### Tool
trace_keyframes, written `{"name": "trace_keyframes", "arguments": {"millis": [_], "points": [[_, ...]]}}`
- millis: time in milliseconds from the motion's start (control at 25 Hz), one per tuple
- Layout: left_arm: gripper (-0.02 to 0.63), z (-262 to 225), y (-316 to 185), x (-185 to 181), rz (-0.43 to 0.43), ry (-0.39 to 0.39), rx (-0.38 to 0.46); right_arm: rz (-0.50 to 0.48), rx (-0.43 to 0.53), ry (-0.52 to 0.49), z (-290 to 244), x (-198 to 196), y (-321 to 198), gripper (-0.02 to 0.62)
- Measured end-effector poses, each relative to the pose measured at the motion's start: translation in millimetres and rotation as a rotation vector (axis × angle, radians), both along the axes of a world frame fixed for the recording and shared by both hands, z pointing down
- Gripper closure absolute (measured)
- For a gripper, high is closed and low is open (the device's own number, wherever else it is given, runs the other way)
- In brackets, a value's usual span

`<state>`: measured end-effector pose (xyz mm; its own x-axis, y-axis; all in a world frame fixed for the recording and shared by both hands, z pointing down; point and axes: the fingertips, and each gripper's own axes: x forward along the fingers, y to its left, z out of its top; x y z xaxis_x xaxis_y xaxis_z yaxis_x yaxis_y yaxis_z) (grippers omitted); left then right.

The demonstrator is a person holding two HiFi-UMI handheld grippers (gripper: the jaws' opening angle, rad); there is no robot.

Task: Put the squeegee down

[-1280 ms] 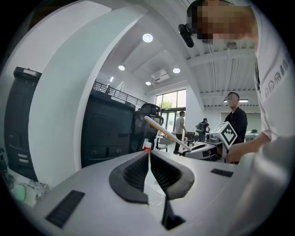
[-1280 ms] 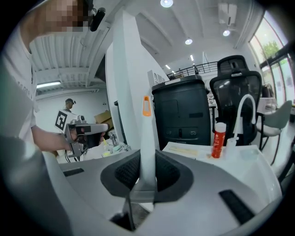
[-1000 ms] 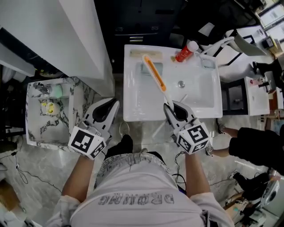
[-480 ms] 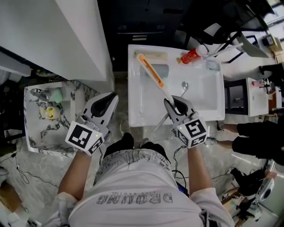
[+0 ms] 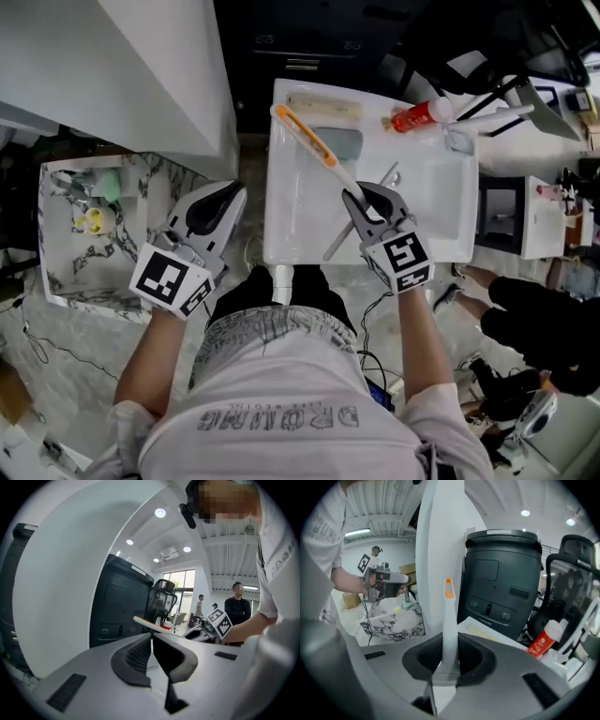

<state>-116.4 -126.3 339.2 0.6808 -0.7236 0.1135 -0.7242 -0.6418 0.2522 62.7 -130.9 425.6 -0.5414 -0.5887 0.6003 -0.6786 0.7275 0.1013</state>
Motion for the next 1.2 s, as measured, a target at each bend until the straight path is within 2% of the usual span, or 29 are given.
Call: {"name": "trace_keyframes", "arguments": {"millis": [360,760,1200], "points": [[0.580,18,-20,17,-0.137,-0.025,-0.042,-0.217,0.010,0.101,27,7,-48,0.523],[0.580,41,-18,24,-0.284,-0.030,-0.094,-0.460,0.024,0.212,74,2,-69,0.523],[0.580,63,-9,20,-0.359,-0.034,-0.132,-0.641,0.063,0.340,117,-7,-71,0.523]]}}
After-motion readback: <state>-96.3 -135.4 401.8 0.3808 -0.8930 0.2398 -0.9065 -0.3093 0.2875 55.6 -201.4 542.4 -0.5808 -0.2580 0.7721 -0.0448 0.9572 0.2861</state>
